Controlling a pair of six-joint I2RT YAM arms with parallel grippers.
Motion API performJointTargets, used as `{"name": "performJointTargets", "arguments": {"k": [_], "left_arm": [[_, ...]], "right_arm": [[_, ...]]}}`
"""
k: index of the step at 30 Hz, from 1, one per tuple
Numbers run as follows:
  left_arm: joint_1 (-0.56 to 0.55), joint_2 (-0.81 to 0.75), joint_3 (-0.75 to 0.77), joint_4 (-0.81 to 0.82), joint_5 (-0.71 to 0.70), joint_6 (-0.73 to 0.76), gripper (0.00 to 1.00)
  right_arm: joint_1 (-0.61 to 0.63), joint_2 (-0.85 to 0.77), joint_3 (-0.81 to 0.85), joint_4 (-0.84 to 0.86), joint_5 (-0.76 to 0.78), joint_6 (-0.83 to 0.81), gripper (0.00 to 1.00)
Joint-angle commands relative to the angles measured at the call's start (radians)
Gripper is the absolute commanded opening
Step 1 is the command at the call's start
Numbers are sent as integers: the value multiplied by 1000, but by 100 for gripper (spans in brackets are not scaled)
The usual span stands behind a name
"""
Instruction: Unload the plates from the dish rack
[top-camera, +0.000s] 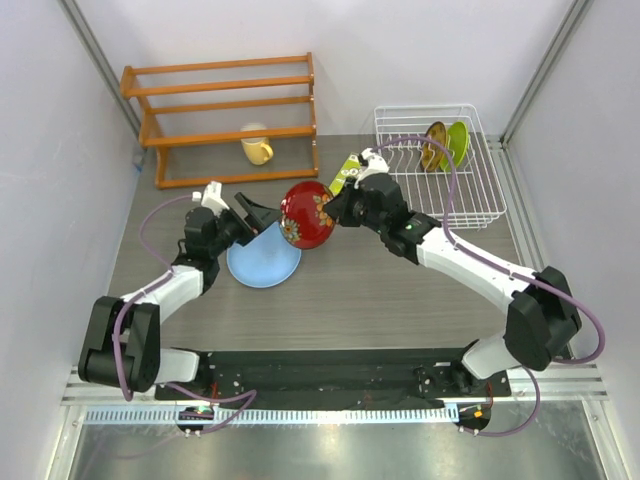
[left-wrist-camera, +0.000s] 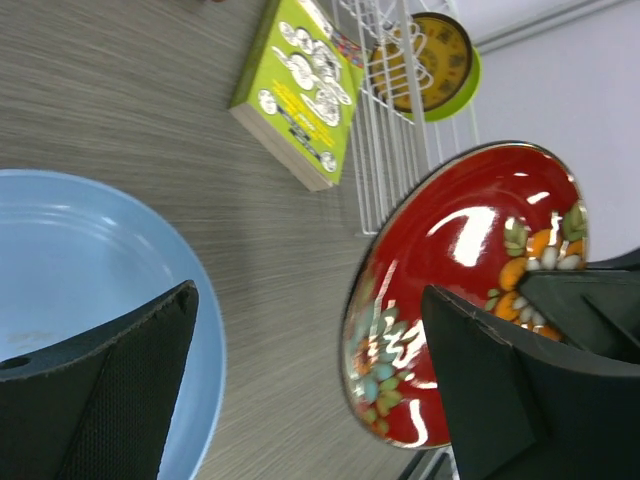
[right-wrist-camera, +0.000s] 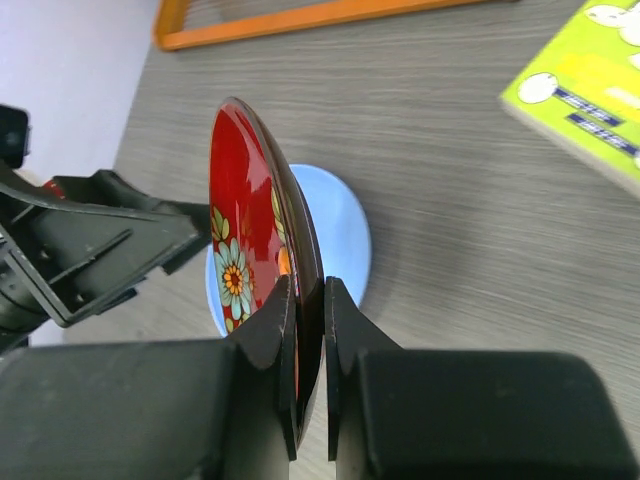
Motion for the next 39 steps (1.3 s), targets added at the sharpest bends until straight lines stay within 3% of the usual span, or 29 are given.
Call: {"name": "performJointTargets", "arguments": {"k": [1, 4, 5, 13, 14, 16, 17, 20, 21, 29, 39], "left_arm": [[-34, 29, -1, 160, 41, -54, 90], [-40, 57, 8, 179, 59, -59, 74], [-40, 63, 8, 182, 63, -55, 61], [-40, 69, 2, 151, 70, -28, 0], [-40, 68, 6, 122, 67, -20, 0], [-40, 48, 9, 90, 58, 4, 0], [-40, 37, 8, 49, 31, 13, 0], [-34, -21, 6, -59, -44, 53, 0], [-33, -39, 11, -94, -63, 67, 0], [49, -199, 28, -364, -195, 175, 0], [98, -184, -20, -409, -246, 210, 0]], "right_arm": [[12, 13, 0, 205, -91, 87, 1], [12, 19, -14, 256, -130, 119, 1], [12, 21, -13, 269, -147, 126, 1], [12, 21, -11, 294, -187, 147, 1], [14, 26, -11, 296, -189, 152, 1], [12, 27, -11, 291, -186, 150, 11], [11, 26, -13, 283, -181, 144, 28], [5, 23, -8, 245, -150, 117, 61], [2, 16, -8, 231, -140, 107, 64], [-58, -27, -25, 101, -14, 40, 74], [-153, -62, -79, 59, -21, 20, 74]]}}
